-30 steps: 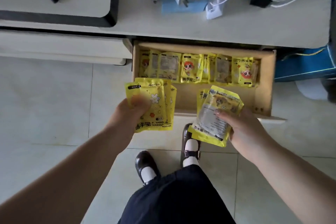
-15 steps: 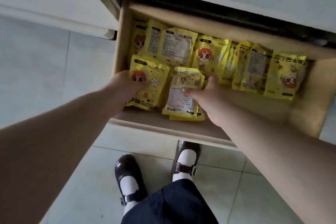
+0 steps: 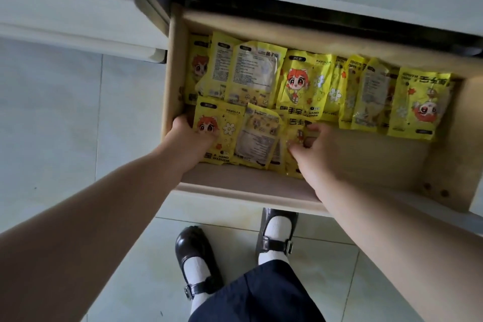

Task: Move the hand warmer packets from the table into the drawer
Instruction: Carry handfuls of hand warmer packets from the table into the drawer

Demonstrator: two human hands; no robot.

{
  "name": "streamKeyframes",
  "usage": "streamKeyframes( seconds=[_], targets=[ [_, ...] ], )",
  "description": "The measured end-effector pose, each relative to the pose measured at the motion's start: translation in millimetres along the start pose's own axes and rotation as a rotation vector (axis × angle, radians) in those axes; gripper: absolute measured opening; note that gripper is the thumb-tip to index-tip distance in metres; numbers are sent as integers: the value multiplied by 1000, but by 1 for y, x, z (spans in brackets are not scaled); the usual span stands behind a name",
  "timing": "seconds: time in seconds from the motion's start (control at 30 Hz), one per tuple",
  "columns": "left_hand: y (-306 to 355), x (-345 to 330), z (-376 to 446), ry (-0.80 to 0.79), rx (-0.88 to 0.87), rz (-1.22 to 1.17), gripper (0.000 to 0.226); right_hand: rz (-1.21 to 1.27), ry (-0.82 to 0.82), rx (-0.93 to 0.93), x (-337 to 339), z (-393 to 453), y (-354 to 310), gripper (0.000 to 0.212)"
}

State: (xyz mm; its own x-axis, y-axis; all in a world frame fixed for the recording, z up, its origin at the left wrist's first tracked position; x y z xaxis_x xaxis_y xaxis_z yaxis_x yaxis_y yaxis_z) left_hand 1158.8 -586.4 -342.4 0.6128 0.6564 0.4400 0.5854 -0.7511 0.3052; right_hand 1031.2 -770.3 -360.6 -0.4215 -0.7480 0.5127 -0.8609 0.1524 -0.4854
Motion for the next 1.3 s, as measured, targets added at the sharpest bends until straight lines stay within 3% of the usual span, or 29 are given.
streamKeyframes(
  seconds=[0.1, 0.2, 0.27, 0.3, 0.4, 0.5, 0.57, 0.73, 0.83, 0.93, 1.13, 1.3],
  targets=[
    [2, 0, -17, 99, -259, 245, 79, 31, 60, -69, 4, 4, 2, 46],
    [15, -4, -32, 225, -819, 585, 75, 35, 109, -77, 8, 6, 3, 38],
    [18, -8, -24, 201, -1067, 806, 66, 17, 103, -51, 9, 7, 4, 30],
    [18, -11, -20, 125, -1098, 950, 63, -8, 89, -40, 9, 6, 5, 26],
    [13, -17, -12, -66, -857, 1301, 63, -63, 56, -30, 9, 3, 5, 16],
    [11, -15, -14, -88, -596, 1213, 72, -123, 10, -43, 14, -2, 0, 11],
    [8, -12, -17, -125, -495, 1128, 74, -176, -38, -33, 19, -6, -3, 26],
    [10, -3, -35, -99, -582, 956, 69, -245, -99, -18, 28, -29, -21, 42],
    [12, 9, -48, -128, -507, 793, 62, -266, -145, -17, 33, -50, -40, 47],
    [13, 25, -62, -209, -306, 388, 55, -267, -212, 21, 35, -74, -60, 50],
    [15, 76, -112, -137, -207, 0, 22, -309, -237, 130, 46, -128, -102, 51],
    [7, 125, -178, -85, -100, -295, 30, -242, -219, 161, 68, -193, -135, 50]
  ],
)
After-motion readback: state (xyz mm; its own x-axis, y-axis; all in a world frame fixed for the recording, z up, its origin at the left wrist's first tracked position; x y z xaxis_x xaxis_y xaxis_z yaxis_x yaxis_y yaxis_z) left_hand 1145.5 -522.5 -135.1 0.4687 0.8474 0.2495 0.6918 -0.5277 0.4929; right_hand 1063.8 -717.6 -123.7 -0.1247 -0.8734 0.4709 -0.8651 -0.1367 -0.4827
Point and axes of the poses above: each hand's wrist, its own z-axis towards the middle knuckle, its own x-axis out of the back of the hand, y = z × x, the point moved 2 cm from there along z, towards the middle knuckle, and after that the axes turned 5 degrees about y, right-handed, at the moved point
